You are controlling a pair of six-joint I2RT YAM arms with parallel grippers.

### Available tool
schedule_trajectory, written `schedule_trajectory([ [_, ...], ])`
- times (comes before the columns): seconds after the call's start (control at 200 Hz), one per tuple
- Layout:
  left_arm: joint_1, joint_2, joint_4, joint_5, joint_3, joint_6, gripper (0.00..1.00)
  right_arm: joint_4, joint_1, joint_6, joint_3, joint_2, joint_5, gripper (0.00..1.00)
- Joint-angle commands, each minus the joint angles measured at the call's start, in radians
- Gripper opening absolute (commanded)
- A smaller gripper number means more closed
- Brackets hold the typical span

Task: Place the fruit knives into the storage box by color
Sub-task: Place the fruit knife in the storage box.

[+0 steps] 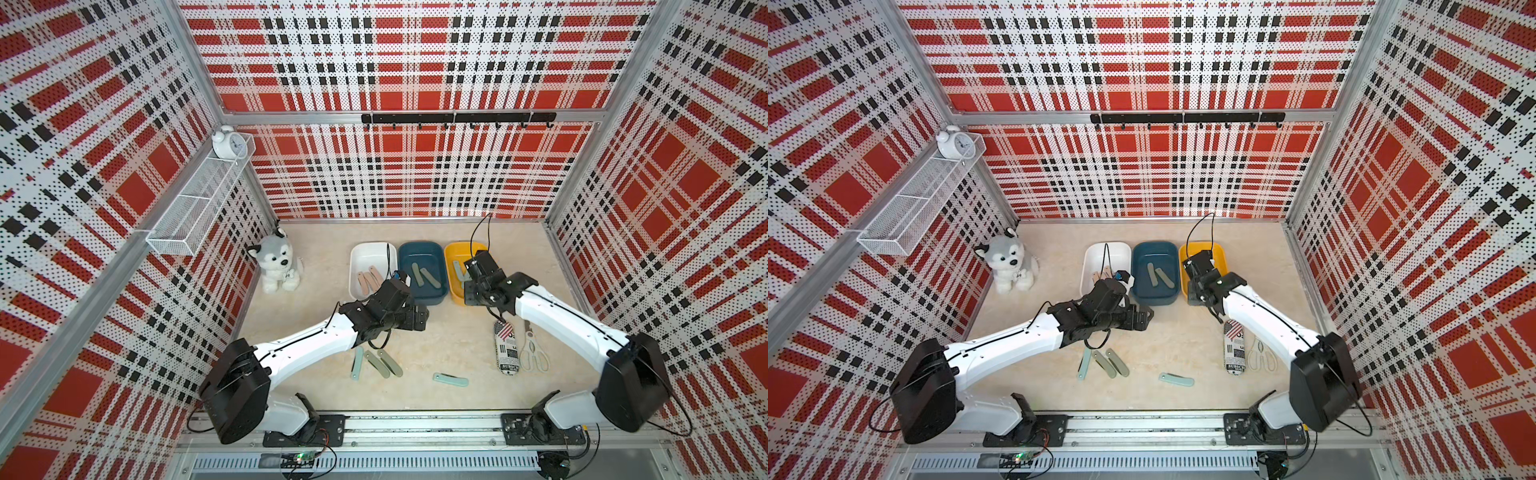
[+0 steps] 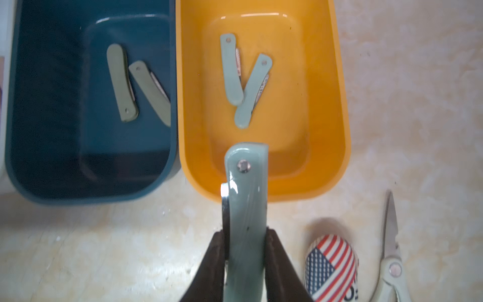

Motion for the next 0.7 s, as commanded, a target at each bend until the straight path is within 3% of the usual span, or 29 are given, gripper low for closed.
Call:
schedule_trajectory([
  [0.0,0.01,-0.03,0.002,0.004,-0.009,-0.008,0.98,0.088,-0.052,-0.125,0.089,0.116,-0.044,0.16],
  [0.351,0.032,-0.054,-0.069,-0.011,-0.01,-0.013,0.98,0.136,-0.089,-0.19,0.304,0.439,-0.073,0.17],
  [0.696,0.105,-0.097,-0.116,-0.029,-0.081,-0.033,0.98,0.193,-0.092,-0.172,0.272,0.477,-0.107,0.27],
])
